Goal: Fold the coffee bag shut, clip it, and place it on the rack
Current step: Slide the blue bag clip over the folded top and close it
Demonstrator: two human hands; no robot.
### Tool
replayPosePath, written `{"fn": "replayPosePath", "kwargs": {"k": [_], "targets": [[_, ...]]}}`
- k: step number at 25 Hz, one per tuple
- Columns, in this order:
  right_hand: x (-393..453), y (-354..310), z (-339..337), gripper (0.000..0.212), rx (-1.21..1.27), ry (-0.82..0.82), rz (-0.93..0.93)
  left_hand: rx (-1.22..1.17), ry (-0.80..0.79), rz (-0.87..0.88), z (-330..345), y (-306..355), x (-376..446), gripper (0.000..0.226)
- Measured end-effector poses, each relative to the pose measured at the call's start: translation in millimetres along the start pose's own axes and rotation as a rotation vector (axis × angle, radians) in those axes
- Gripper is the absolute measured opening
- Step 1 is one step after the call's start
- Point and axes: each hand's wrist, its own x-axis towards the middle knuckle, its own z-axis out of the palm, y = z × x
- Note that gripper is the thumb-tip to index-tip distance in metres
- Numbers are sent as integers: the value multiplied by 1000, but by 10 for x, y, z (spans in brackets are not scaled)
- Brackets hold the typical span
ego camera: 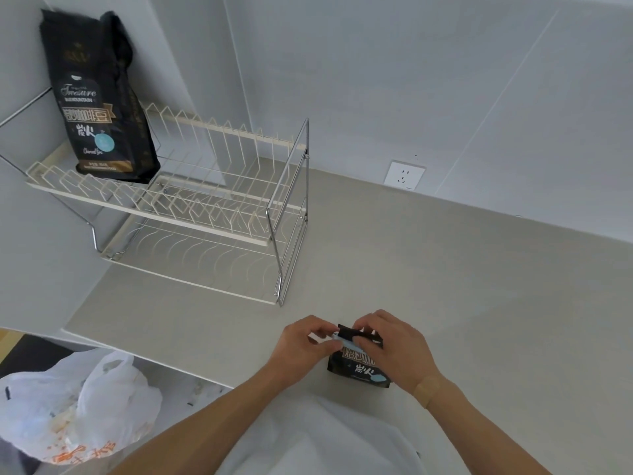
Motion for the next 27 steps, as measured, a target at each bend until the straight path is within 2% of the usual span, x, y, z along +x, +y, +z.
{"fn": "replayPosePath", "kwargs": {"k": [4,9,14,16,19,22,27], "targets": [[71,-80,73,17,-51,-18,-59,117,-40,81,-65,14,-13,23],[19,-71,138,9,51,44,-33,172,-43,150,-17,62,3,20],[-30,-63,157,6,150,97,26,400,-51,220,37,60,25,13],[-11,-56,144,7,125,61,40,442,-92,221,28,34,4,14],[38,-36,102,12,31,-37,30,321,-113,129,-46,-48,-39,23],[42,-13,113,16,-62,-42,-3,152,-35,36,-61,-62,-53,23],[-9,-38,169,12,-89,35,-36,267,-40,85,-55,-23,2,14]]}}
